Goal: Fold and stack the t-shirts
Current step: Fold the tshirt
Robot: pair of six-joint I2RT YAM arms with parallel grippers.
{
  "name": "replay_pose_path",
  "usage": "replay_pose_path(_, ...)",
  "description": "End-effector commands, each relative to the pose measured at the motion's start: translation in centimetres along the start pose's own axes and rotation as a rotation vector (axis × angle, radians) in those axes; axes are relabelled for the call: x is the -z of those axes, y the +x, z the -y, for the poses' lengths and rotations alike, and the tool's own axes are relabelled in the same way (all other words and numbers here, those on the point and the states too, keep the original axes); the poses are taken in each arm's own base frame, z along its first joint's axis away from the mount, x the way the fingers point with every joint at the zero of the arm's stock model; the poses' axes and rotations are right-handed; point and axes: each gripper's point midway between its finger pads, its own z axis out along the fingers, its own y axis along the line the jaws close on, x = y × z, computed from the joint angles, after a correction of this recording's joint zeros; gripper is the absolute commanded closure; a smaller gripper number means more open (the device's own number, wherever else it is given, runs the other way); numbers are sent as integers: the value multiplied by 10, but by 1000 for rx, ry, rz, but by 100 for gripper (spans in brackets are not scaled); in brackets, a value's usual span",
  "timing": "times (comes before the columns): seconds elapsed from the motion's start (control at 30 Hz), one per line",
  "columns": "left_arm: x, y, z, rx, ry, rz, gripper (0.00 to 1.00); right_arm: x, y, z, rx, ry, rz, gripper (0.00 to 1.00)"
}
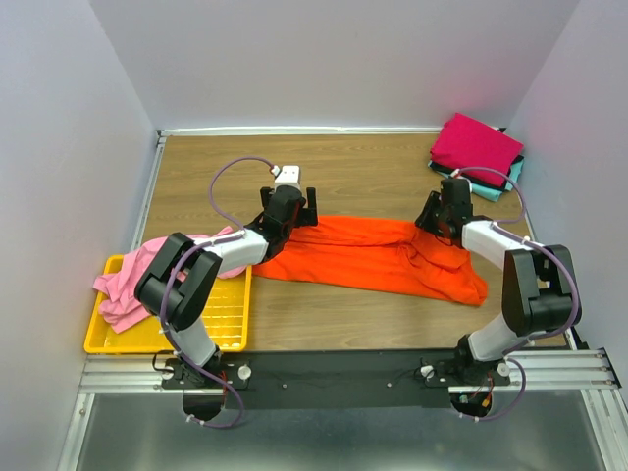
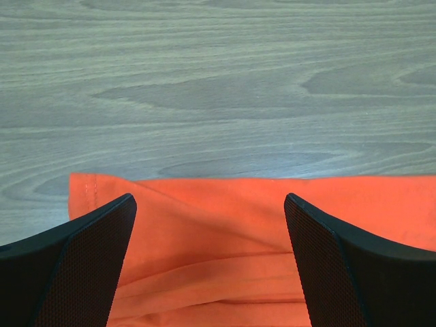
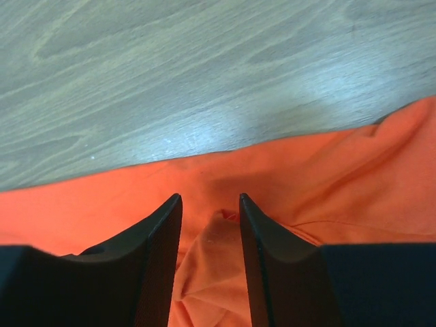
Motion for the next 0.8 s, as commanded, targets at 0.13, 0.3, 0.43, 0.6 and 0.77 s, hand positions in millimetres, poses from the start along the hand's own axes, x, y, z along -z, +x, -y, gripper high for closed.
replay_pose_path(0.13,-3,-3,2,-9,11,10,3,4,0,1,25,17,18,71)
replay_pose_path(0.3,-1,-4,1,-7,10,12,3,5,2,3,31,32,9,84)
replay_pose_path(0.43,-1,-3,0,-7,6,10,3,5,3,5,38,48,11,89)
replay_pose_path(0.6,-1,-3,0,-5,7,11,3,4,5,5,47,48,-1,99)
replay_pose_path(0.77,-1,-3,1,-6,10,11,3,12,2,2,50,43,13,100)
